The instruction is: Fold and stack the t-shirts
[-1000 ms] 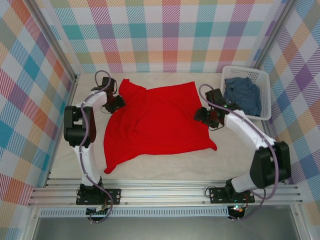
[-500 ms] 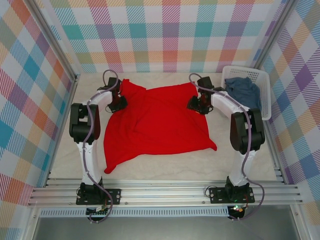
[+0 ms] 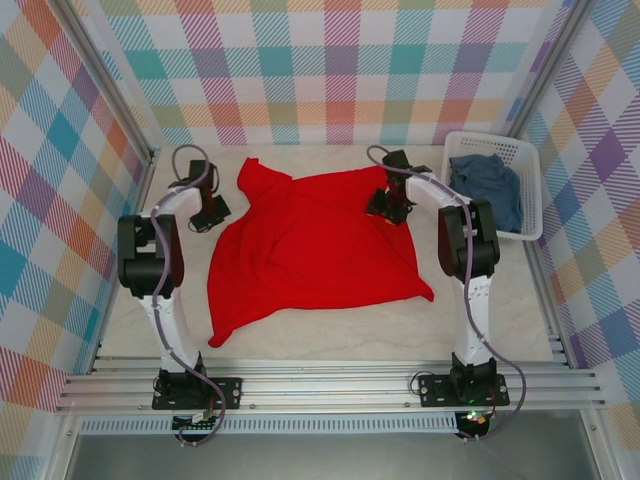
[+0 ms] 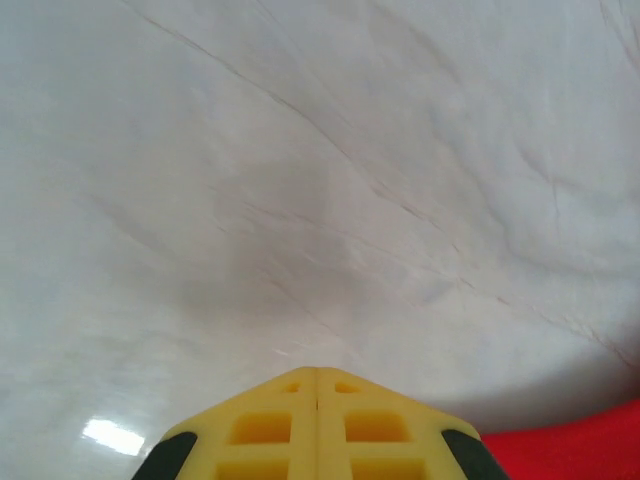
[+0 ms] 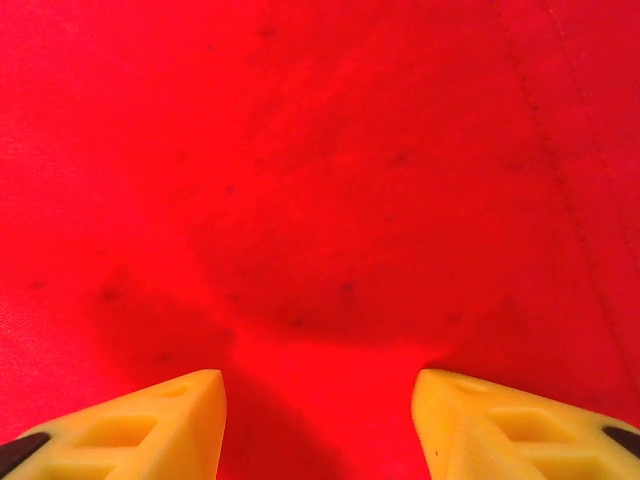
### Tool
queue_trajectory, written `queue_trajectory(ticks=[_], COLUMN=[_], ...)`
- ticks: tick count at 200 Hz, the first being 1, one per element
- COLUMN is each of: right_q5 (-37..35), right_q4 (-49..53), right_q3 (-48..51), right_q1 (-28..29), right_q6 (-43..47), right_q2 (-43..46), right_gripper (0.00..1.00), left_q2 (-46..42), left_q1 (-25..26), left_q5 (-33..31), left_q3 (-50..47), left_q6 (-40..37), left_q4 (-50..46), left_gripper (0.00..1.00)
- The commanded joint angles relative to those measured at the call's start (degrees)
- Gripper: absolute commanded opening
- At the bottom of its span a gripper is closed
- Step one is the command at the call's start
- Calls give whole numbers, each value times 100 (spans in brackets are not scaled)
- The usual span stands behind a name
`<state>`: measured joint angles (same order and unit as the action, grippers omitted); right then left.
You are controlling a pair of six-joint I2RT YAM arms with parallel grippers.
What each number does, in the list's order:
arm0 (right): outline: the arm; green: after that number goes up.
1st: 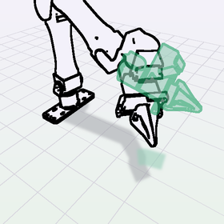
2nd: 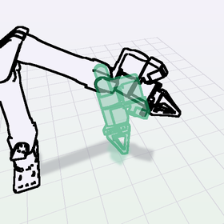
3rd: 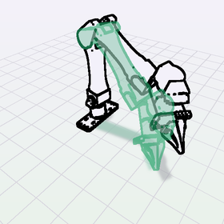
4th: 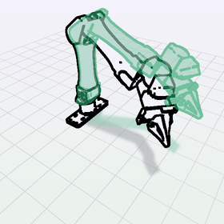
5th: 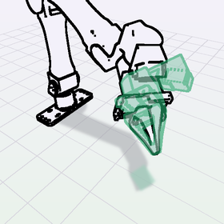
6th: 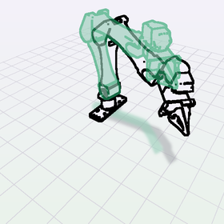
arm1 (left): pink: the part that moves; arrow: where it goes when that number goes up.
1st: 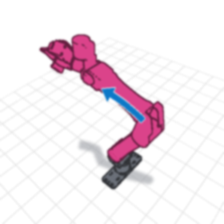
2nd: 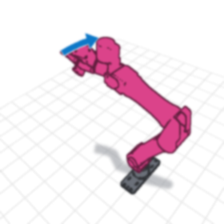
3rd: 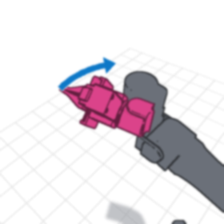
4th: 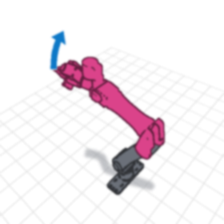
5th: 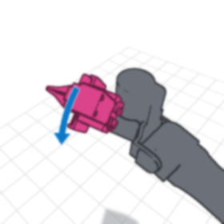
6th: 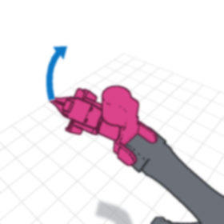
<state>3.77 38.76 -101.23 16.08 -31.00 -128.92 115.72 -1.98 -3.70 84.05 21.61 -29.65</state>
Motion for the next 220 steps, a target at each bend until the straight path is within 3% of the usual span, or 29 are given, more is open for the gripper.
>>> queue_trajectory(ticks=[1,19,41,99,130,151,169,190,220], right_q5=[7,7,70,98,130,126,90,26,36], right_q4=[350,274,287,351,343,352,403,551,824], right_q3=[-77,-11,-47,-24,-2,-2,-2,-58,-256], right_q1=[-34,-34,-30,-30,-26,-26,-26,-28,-26], right_q6=[-32,-29,5,-33,-70,-80,-89,-118,-164], right_q2=[-84,-18,-5,17,16,21,8,-50,-259], right_gripper=[54,54,55,55,54,54,53,52,49], left_q2=[-451,-429,-218,442,702,665,568,327,-24], left_q1=[-17,103,384,783,900,895,897,894,800], left_q5=[884,1723,1882,1576,713,447,326,85,-172], left_q3=[-60,63,260,566,752,744,738,589,303], left_q6=[-319,-887,-1561,-1873,-1706,-1571,-1447,-1310,-1086], left_q4=[383,383,196,425,154,281,328,391,430], left_gripper=[14,34,47,51,45,21,10,2,0])
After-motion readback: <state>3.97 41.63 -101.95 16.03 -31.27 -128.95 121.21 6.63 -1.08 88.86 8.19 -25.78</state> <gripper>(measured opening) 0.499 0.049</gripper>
